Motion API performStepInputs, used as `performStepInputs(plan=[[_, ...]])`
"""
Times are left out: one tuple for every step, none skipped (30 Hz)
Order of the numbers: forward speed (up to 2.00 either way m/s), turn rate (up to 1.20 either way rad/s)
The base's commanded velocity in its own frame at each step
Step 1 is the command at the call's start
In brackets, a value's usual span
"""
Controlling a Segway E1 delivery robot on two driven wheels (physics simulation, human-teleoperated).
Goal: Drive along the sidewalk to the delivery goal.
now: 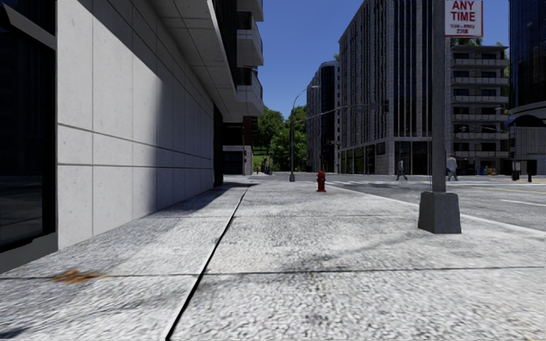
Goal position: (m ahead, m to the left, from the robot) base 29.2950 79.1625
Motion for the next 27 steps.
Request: performStepInputs(plan=[[2.00,0.00],[2.00,0.00],[2.00,0.00],[2.00,0.00],[2.00,0.00],[2.00,0.00],[2.00,0.00],[2.00,0.00],[2.00,0.00],[2.00,0.00],[2.00,0.00],[2.00,0.00],[2.00,0.01],[2.00,0.04],[2.00,0.04],[2.00,0.07],[2.00,0.09],[2.00,0.10],[2.00,0.10],[2.00,0.10],[2.00,0.10],[2.00,0.10],[2.00,0.15],[2.00,0.21],[2.00,0.23],[2.00,0.23],[2.00,0.25]])
